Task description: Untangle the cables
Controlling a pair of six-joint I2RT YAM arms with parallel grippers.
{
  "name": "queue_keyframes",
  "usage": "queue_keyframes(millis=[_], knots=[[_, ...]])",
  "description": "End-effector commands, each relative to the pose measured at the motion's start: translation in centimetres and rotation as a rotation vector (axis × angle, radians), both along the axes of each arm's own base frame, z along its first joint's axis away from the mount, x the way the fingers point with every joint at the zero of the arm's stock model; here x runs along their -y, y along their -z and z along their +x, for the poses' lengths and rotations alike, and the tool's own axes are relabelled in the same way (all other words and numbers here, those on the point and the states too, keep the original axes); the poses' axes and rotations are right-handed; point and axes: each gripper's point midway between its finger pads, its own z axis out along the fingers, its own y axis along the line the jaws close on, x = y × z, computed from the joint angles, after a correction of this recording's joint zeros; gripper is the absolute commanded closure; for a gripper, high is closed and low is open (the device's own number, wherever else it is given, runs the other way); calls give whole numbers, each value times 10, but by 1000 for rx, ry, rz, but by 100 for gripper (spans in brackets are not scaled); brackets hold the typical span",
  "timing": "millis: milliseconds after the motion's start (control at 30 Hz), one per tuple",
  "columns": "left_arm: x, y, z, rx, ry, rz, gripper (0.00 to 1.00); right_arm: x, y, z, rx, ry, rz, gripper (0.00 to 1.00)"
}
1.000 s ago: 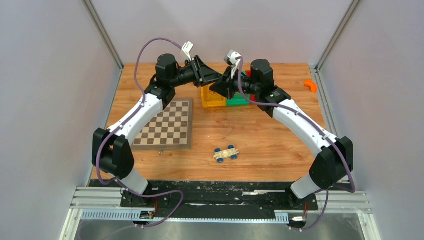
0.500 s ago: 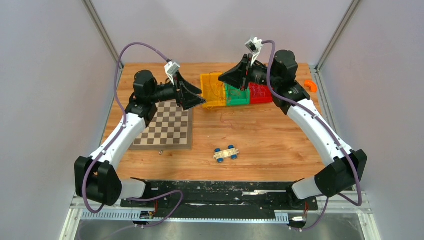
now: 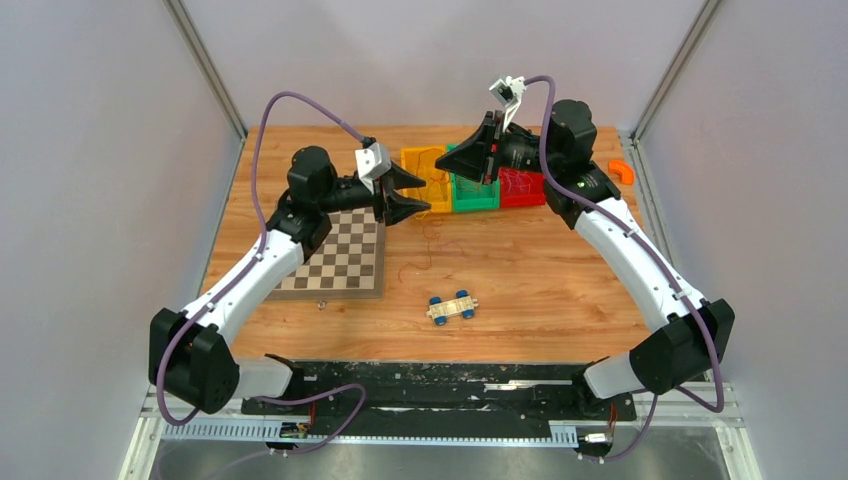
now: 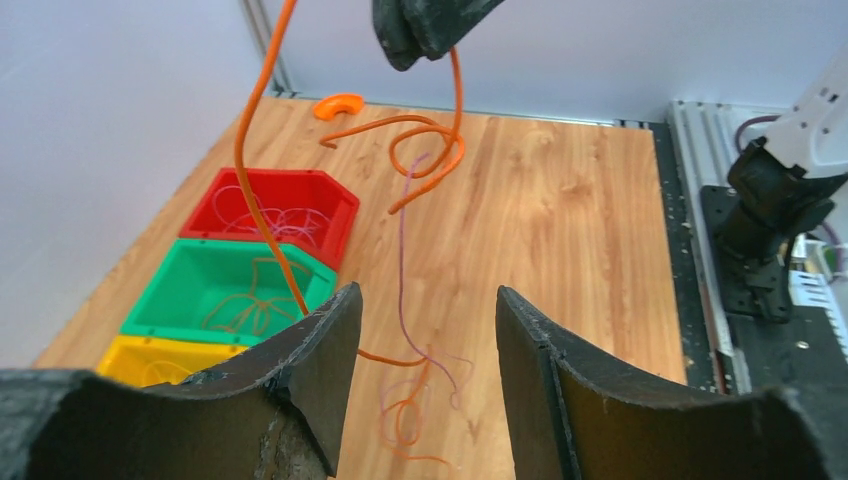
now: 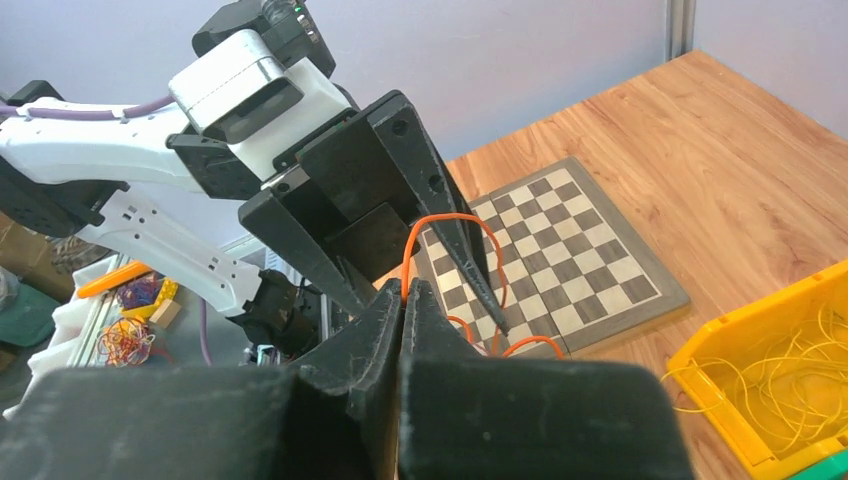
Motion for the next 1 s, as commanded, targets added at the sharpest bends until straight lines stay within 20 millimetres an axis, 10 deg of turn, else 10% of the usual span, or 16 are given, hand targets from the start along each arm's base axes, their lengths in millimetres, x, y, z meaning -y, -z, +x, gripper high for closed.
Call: queue_keyframes(millis=[0, 367, 500, 567, 733, 967], knots=[[1, -25, 17, 177, -56, -18, 40, 3, -26, -17, 55, -39, 45, 100], [26, -15, 3, 82, 18, -16, 63, 3, -49, -18, 90, -40, 76, 100], [24, -8, -4, 23, 15, -13, 98, 11, -60, -8, 110, -2, 89, 100], [20, 1, -16, 18, 34, 4, 100, 25, -75, 10, 142, 59, 102, 100], [-2, 75, -61, -14, 131, 181, 100, 66, -131, 55, 214, 208, 174, 100], [-40, 169, -83, -135, 98, 378, 100, 78, -182, 56, 325, 226, 244, 100]])
